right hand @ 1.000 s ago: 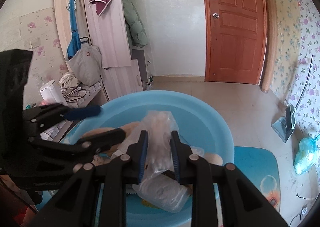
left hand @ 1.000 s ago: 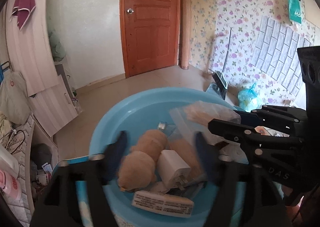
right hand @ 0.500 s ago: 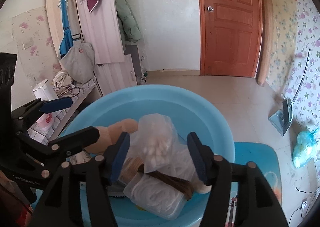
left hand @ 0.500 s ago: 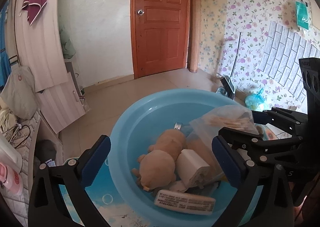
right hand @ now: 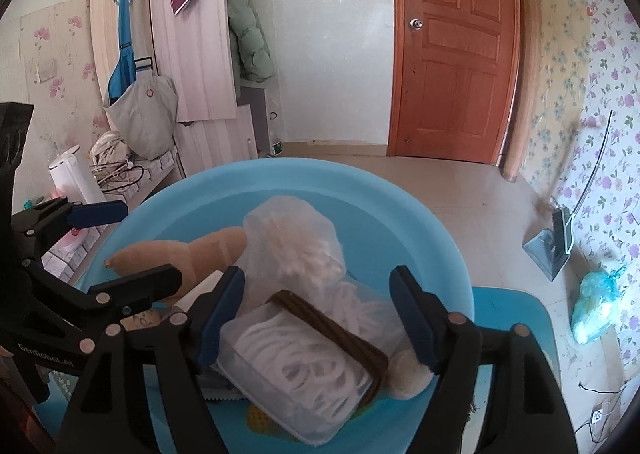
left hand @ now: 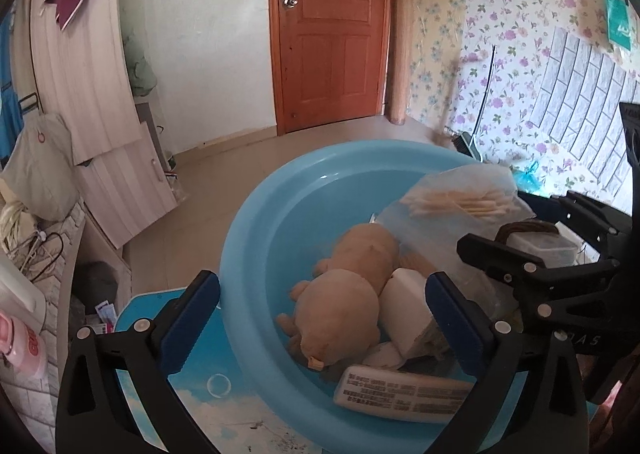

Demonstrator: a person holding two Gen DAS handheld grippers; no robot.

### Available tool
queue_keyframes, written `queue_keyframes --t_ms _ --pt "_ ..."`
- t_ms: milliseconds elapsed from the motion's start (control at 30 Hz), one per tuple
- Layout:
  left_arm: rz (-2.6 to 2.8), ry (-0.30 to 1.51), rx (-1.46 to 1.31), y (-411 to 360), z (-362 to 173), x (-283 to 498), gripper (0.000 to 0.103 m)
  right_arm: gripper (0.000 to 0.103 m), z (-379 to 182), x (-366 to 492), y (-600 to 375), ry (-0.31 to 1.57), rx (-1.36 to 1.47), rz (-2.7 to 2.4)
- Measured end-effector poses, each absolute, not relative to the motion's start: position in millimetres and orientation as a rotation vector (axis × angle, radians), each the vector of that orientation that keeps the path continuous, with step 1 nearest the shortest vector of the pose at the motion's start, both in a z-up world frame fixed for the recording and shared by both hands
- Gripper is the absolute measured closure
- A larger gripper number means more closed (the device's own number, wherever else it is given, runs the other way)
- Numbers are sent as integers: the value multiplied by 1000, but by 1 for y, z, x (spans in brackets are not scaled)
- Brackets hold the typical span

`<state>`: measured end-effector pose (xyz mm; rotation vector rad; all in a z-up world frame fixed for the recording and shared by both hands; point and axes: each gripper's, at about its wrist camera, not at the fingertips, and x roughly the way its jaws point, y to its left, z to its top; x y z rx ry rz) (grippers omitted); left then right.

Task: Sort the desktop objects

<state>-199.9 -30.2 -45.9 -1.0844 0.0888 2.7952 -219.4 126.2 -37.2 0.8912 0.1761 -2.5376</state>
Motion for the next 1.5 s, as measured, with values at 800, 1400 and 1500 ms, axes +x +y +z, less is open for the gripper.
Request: queue_keyframes --t_ms 800,1400,1500 --pt "2911 70 -1100 -40 -16 -161 0 18 -9 -181 130 126 965 -2570" --pt "2976 57 -1051 -41 17 -111 0 0 32 -132 142 111 882 -2662" --pt "2971 45 -1041 -38 20 -107 0 0 33 -129 147 110 877 -2676"
